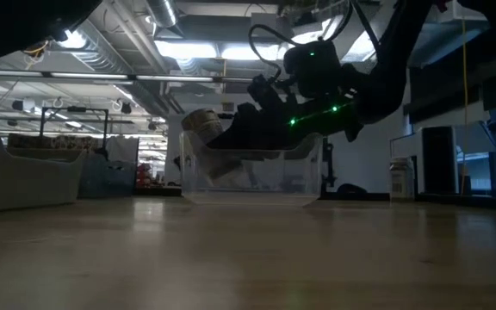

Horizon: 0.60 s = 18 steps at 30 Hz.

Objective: Sort spices by type
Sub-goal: Put the top right brown seasoning bottle into the transparent bin

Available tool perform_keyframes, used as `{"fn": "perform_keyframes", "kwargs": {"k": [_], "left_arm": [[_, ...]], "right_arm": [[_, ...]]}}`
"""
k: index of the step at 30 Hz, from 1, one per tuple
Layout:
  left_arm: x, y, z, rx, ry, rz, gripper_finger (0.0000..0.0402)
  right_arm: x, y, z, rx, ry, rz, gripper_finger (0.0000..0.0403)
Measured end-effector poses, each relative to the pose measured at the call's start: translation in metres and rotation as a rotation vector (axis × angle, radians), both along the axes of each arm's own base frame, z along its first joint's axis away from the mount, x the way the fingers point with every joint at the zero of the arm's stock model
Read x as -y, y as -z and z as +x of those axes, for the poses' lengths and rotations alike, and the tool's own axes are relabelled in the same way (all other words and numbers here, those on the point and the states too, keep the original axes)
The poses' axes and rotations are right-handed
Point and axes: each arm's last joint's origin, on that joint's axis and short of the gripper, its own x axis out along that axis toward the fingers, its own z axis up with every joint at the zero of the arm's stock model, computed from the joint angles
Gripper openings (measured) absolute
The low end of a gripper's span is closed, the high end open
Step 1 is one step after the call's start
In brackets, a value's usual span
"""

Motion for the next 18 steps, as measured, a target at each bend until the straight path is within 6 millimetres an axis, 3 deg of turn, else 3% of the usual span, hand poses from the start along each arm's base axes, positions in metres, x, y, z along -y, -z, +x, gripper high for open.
{"fn": "perform_keyframes", "kwargs": {"k": [8,18], "left_arm": [[0.0,0.0,0.0,0.0,0.0,0.0,0.004],[0.0,0.0001,0.0001,0.002,0.006,-0.009,0.004]], "right_arm": [[0.0001,0.0006,-0.0001,-0.004,0.002,-0.001,0.0297],[0.0001,0.0013,-0.0002,-0.008,0.003,0.0,0.0348]]}}
